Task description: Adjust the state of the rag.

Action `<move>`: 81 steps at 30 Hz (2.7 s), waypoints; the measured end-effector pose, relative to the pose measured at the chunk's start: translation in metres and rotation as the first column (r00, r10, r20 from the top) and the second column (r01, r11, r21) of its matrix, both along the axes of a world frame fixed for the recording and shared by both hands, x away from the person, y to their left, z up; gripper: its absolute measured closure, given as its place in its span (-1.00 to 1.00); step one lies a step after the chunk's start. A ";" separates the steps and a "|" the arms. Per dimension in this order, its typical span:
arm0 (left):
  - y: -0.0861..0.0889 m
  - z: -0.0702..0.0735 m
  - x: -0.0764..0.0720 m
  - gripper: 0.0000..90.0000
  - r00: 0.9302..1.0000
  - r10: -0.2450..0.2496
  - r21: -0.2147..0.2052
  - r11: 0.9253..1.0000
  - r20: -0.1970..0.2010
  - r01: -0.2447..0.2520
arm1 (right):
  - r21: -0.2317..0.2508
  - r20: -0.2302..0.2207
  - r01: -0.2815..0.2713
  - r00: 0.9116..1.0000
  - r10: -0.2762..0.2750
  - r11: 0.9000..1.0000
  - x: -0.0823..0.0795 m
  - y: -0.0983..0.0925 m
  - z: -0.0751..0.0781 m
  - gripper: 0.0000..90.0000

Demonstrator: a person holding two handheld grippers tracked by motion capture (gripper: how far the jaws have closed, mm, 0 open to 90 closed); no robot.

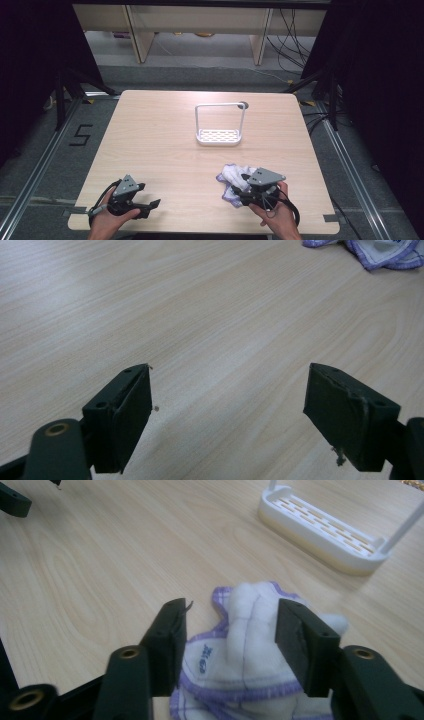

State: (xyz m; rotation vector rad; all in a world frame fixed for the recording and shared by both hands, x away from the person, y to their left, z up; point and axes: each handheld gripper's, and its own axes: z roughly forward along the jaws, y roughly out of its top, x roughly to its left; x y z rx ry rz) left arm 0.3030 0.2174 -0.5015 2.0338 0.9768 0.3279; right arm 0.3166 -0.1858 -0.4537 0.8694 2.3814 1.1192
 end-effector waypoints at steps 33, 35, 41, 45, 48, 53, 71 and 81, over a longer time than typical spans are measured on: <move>-0.006 -0.001 0.000 -0.59 0.999 -0.036 0.010 0.999 0.002 0.036 | 0.065 0.001 0.016 1.000 -0.016 0.998 0.036 -0.010 0.029 0.96; -0.010 -0.002 0.000 -0.59 0.999 -0.045 0.006 0.999 -0.007 0.045 | 0.112 -0.014 0.034 0.999 -0.032 0.993 0.041 -0.022 0.035 0.96; -0.028 0.000 0.004 -0.58 0.996 -0.084 -0.055 0.995 -0.010 0.083 | 0.192 -0.080 0.091 0.994 -0.077 0.977 0.059 -0.046 0.028 0.96; -0.058 0.002 0.006 -0.56 0.986 -0.167 -0.098 0.981 -0.011 0.165 | 0.200 -0.112 0.133 0.987 -0.112 0.971 0.068 -0.061 0.020 0.96; -0.083 0.004 0.010 -0.55 0.971 -0.240 -0.093 0.967 -0.010 0.238 | 0.218 -0.155 0.170 0.978 -0.138 0.961 0.070 -0.070 0.017 0.96; -0.124 0.005 0.022 -0.51 0.955 -0.298 -0.141 0.945 -0.005 0.294 | 0.227 -0.169 0.205 0.971 -0.169 0.952 0.075 -0.085 0.011 0.96; -0.219 0.001 0.041 -0.41 0.913 -0.406 -0.205 0.896 -0.021 0.394 | 0.235 -0.212 0.263 0.953 -0.215 0.936 0.082 -0.110 -0.002 0.96; -0.243 -0.006 0.048 0.23 0.922 -0.383 -0.110 0.915 0.061 0.388 | 0.225 -0.190 0.233 0.963 -0.192 0.946 0.082 -0.110 0.000 0.95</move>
